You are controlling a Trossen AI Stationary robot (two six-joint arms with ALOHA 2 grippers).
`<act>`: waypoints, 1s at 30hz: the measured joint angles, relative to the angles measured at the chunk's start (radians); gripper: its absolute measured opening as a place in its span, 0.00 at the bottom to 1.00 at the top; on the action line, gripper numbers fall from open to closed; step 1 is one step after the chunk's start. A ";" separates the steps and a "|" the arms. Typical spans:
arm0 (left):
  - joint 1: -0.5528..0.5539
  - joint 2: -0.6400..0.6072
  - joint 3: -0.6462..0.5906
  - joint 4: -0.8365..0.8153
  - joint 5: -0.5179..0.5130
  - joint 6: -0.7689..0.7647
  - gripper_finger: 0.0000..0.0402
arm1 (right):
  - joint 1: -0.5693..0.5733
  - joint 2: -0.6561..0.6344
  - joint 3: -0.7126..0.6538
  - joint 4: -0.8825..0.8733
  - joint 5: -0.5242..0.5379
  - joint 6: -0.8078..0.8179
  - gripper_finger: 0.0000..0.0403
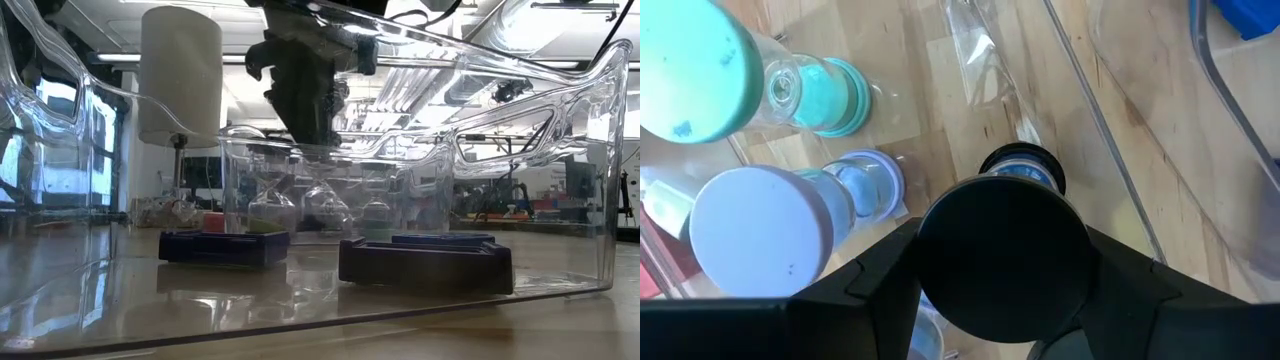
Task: Pick & Place Office items
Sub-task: Put the dark blue hourglass into the middle transparent bin
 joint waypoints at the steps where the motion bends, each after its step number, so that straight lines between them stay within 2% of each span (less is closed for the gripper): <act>1: 0.002 0.000 0.000 0.002 0.001 -0.001 0.51 | 0.000 0.000 0.000 0.000 0.000 0.000 0.70; 20: -0.022 0.024 -0.010 0.034 -0.038 0.022 0.51 | 0.000 0.000 0.000 -0.009 0.000 0.006 0.70; 30: -0.036 0.026 -0.011 0.022 -0.032 0.019 0.56 | 0.000 0.000 0.000 -0.010 0.000 0.005 0.70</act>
